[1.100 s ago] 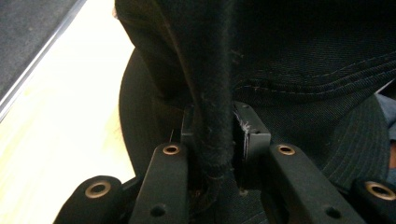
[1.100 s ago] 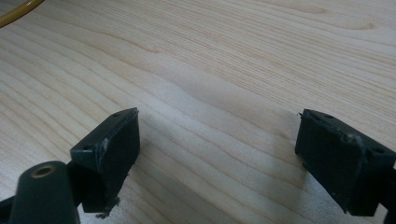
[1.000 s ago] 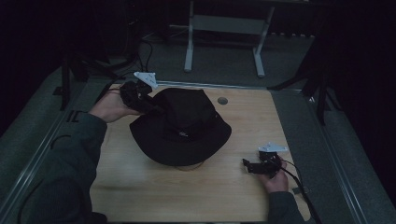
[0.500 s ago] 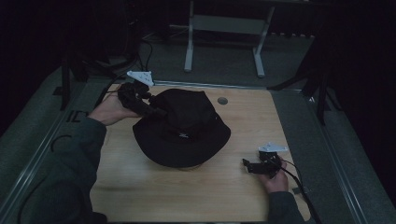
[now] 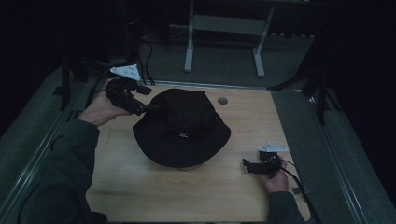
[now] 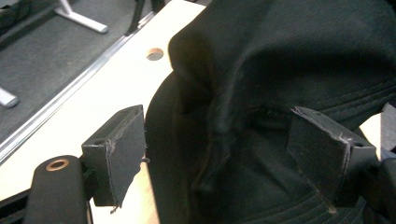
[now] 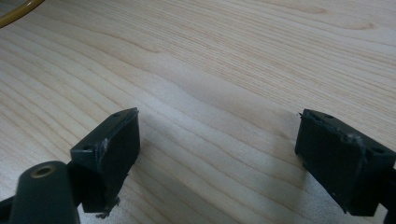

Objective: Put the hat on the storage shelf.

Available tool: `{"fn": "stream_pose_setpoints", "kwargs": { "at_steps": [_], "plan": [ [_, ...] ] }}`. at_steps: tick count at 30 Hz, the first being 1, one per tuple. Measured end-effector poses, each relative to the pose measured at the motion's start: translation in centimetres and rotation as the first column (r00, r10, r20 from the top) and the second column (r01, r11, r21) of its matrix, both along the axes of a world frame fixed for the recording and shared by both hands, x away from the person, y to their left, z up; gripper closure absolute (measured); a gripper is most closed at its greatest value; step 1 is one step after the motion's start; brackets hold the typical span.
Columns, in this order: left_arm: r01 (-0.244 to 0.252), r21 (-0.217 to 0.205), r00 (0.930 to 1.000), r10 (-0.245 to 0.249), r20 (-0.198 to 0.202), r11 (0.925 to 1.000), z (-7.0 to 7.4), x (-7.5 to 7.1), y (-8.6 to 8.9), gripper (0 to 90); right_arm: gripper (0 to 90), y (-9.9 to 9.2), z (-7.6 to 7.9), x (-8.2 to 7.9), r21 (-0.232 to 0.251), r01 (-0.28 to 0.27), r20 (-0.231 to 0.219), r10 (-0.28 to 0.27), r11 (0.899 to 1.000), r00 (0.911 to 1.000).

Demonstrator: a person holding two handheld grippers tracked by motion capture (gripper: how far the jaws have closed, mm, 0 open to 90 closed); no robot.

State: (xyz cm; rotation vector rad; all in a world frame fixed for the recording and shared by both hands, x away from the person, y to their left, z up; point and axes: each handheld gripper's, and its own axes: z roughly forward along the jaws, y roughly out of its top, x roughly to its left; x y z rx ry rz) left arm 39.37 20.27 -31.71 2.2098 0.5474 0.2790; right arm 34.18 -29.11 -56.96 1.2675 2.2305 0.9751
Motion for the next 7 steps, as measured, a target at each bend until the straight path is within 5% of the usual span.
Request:
{"fn": "stream_pose_setpoints", "kwargs": {
  "at_steps": [4, 7],
  "plan": [
    [-0.013, -0.039, 0.9999, 0.013, 0.005, 0.9992, 0.1, -0.4, 1.0, 22.1, 13.8, 0.0, 0.0, 0.0, 0.000, 0.000, 0.000, 0.000, 1.000, 1.0000],
    [-0.037, -0.029, 0.9991, 0.037, 0.018, 0.9989, -0.1, -0.7, 1.6, 22.5, 13.8, 0.0, 0.0, 0.0, 0.000, 0.000, 0.000, 0.000, 1.000, 1.0000]
  ]
}}
